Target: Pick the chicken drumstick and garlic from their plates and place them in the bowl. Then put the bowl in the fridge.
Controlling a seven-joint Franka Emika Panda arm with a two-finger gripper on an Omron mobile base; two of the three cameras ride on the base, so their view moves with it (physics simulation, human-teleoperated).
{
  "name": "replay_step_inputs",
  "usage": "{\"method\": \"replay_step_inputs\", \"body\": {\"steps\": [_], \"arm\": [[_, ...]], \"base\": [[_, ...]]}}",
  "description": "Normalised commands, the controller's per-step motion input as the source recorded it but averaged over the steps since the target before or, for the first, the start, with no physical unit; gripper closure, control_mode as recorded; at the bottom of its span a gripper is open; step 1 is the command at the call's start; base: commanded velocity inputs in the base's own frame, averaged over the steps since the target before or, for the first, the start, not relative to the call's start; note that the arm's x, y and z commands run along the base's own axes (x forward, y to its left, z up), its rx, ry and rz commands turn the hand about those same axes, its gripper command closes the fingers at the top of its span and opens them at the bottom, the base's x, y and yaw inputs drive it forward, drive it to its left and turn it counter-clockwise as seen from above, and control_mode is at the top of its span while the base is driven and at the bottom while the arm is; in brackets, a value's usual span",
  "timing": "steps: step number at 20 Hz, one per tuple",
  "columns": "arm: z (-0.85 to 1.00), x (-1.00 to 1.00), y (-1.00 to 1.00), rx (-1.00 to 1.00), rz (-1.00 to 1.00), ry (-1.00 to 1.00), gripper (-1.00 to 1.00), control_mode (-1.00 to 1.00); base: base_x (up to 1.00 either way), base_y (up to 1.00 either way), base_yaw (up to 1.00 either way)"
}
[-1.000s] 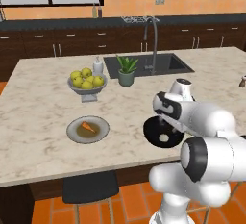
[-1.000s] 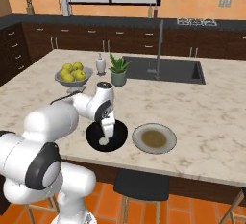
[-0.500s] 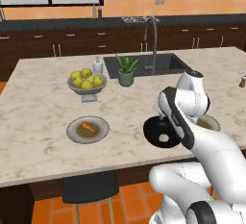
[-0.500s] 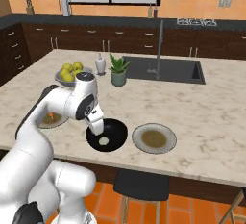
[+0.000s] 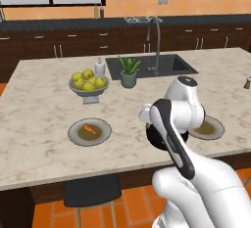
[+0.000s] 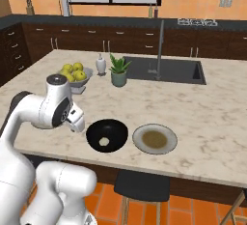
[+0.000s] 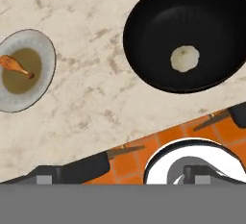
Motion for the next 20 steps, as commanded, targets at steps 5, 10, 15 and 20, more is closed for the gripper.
{"method": "replay_step_inputs", "body": {"steps": [5, 10, 15, 20], "arm": [[0.0, 0.33, 0.52, -0.06, 0.38, -0.15, -1.0, -1.0], [0.0, 0.51, 0.43, -0.1, 0.33, -0.08, -1.0, -1.0], [0.0, 0.75, 0.6, -0.08, 0.27, 0.0, -1.0, -1.0], [-0.03, 0.76, 0.87, -0.1, 0.16, 0.08, -1.0, -1.0]], "base": [[0.0, 0.0, 0.0], [0.0, 0.0, 0.0], [0.0, 0.0, 0.0], [0.0, 0.0, 0.0]]}}
